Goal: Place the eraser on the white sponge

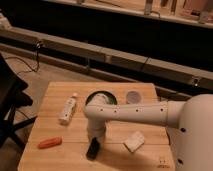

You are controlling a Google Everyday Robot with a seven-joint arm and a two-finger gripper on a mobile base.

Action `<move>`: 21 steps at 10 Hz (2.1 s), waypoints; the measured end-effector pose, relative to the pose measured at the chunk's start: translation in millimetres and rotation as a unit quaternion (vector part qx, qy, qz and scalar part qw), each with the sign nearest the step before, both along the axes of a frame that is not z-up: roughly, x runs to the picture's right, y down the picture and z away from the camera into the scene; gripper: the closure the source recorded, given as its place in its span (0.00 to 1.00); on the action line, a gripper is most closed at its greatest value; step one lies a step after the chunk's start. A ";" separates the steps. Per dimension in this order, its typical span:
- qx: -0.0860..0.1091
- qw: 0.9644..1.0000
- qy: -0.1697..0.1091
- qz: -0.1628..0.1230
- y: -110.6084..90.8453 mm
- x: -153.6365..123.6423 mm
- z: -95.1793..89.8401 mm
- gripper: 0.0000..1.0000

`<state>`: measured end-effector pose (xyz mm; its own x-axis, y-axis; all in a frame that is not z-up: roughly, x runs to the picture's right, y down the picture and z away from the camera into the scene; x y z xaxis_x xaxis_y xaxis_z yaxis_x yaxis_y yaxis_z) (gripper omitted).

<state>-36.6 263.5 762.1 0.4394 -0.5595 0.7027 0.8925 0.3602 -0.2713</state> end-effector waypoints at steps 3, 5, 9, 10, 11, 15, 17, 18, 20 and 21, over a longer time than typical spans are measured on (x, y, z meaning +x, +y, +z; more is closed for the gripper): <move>0.036 0.999 0.011 0.021 -30.8 10.5 -8.8 1.00; 0.060 0.996 0.036 0.058 -55.2 30.1 -10.0 1.00; 0.079 0.993 0.031 0.088 -85.0 48.8 -30.4 0.93; 0.070 0.993 0.032 0.090 -81.2 53.1 -27.7 0.99; 0.062 0.993 0.037 0.094 -74.0 64.4 -21.3 1.00; 0.066 0.988 0.052 0.127 -78.1 81.7 -23.1 1.00; 0.062 0.987 0.055 0.135 -83.7 87.2 -31.7 1.00; 0.059 0.987 0.059 0.139 -78.9 97.0 -28.8 1.00; 0.058 0.983 0.067 0.161 -67.2 114.0 -17.5 1.00; 0.058 0.981 0.072 0.168 -67.4 118.1 -17.9 1.00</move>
